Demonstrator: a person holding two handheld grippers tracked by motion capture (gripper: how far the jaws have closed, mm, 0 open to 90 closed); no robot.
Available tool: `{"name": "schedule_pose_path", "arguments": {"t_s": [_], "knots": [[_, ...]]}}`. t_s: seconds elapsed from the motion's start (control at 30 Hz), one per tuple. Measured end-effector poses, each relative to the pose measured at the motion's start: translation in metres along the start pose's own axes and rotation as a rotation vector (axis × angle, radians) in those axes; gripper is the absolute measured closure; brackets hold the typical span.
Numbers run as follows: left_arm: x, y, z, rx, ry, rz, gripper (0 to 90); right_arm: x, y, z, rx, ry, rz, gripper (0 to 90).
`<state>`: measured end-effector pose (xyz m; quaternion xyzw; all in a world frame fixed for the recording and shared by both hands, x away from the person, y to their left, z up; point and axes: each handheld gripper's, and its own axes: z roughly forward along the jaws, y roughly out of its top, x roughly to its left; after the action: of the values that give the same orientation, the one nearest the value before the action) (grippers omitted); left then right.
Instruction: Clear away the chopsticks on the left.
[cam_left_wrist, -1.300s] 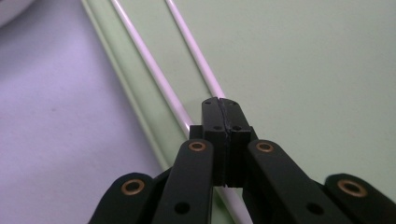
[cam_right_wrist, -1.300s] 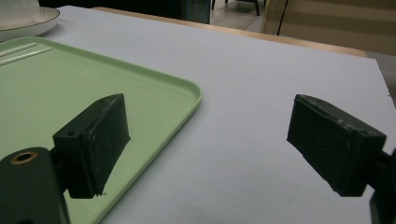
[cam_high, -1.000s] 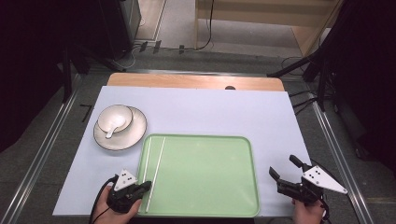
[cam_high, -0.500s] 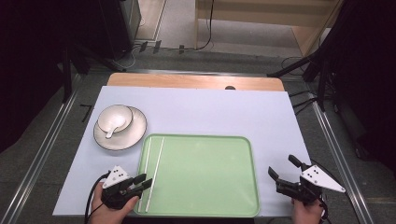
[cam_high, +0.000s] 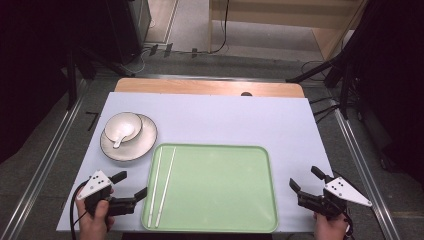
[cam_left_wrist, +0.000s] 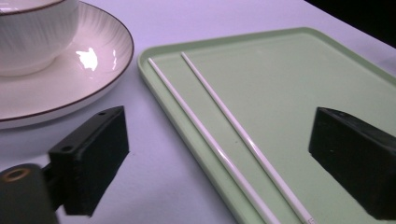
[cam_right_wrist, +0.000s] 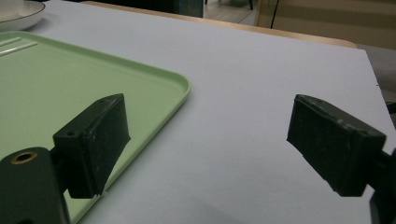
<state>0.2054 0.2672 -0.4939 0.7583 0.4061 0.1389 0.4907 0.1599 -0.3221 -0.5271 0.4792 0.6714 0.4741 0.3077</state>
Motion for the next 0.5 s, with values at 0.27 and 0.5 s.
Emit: {"name": "schedule_pose_path", "arguments": {"t_s": [0.27, 0.5], "knots": [[0.020, -0.001, -0.012, -0.026, 0.032, -0.007, 1.0, 0.000, 0.000, 0.000, 0.000, -0.001, -0.001, 13.1], [0.034, -0.002, -0.018, -0.040, 0.041, -0.009, 1.0, -0.001, 0.000, 0.000, 0.001, -0.002, 0.001, 13.1]]}}
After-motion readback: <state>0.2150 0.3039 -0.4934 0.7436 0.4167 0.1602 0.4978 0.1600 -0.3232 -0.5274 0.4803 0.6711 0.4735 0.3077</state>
